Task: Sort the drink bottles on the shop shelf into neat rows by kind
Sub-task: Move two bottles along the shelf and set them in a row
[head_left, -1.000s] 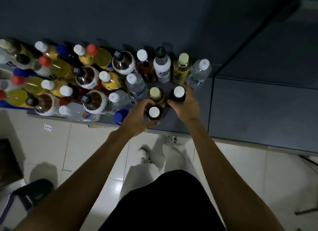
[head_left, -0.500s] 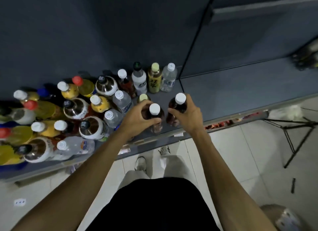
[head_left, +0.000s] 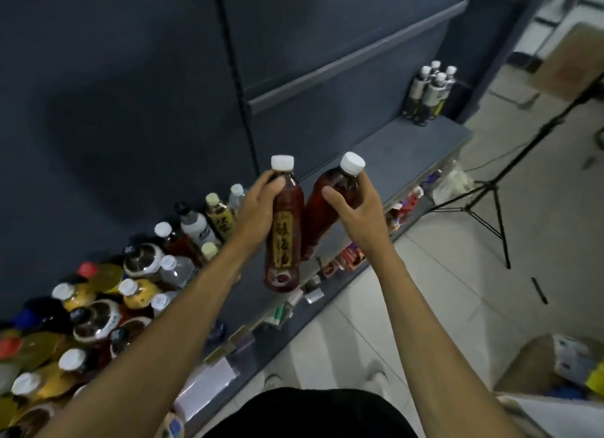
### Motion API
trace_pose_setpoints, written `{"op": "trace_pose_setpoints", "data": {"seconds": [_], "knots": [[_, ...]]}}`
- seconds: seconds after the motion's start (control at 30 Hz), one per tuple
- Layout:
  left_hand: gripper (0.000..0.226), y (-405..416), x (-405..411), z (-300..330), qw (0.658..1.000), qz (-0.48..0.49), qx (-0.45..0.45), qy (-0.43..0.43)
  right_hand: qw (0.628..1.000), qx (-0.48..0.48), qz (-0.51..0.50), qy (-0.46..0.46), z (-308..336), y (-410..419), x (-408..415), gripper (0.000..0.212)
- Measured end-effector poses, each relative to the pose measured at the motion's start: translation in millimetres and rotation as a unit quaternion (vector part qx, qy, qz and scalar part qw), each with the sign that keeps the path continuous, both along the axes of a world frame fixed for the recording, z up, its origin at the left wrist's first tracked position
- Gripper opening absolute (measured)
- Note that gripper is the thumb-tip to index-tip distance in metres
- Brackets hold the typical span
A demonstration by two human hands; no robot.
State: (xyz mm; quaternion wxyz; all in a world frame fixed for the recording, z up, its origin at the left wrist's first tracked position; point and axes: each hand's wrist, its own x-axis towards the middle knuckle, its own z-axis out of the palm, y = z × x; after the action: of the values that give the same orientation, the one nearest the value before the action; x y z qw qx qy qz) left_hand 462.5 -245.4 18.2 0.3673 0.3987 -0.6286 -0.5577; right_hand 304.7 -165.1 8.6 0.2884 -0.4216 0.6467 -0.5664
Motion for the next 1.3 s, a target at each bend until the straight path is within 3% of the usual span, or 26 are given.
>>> {"op": "trace_pose_setpoints", "data": {"seconds": [0.07,0.17,0.27,0.33,0.47,0.6,0.7,0.77,0.97,1.13,1.3], "knots": [[0.019,4,-27,13,1.000,-0.018,-0.008,0.018,0.999,-0.019,-0.013,-0.030,5,8,-20,0.033],[0.022,21,-78,21,0.999,-0.042,0.007,0.018,0.995,-0.027,-0.034,-0.092,2,33,-63,0.024],[0.035,52,-141,18,0.998,-0.056,0.028,-0.012,0.987,-0.005,-0.089,-0.131,-15,70,-118,0.037],[0.030,75,-178,11,0.996,-0.080,0.034,-0.035,0.976,0.022,-0.144,-0.165,-28,95,-149,0.051],[0.019,110,-241,-5,0.992,-0.110,0.043,-0.044,0.947,0.047,-0.205,-0.244,-43,138,-209,0.051],[0.013,127,-289,-19,0.990,-0.118,0.072,-0.043,0.924,0.019,-0.205,-0.321,-50,160,-263,0.039],[0.012,124,-320,-23,0.987,-0.124,0.093,-0.049,0.919,0.024,-0.144,-0.366,-50,155,-293,0.062],[0.015,115,-342,-25,0.984,-0.135,0.103,-0.055,0.922,0.035,-0.106,-0.371,-51,142,-308,0.062],[0.022,76,-414,-48,0.975,-0.156,0.154,-0.028,0.942,0.068,-0.073,-0.321,-51,98,-365,0.030],[0.030,43,-486,-76,0.963,-0.132,0.234,0.035,0.952,0.113,-0.124,-0.257,-54,68,-427,0.035],[0.026,0,-551,-87,0.952,-0.149,0.267,0.018,0.948,0.150,-0.173,-0.222,-63,49,-482,0.029]]}}
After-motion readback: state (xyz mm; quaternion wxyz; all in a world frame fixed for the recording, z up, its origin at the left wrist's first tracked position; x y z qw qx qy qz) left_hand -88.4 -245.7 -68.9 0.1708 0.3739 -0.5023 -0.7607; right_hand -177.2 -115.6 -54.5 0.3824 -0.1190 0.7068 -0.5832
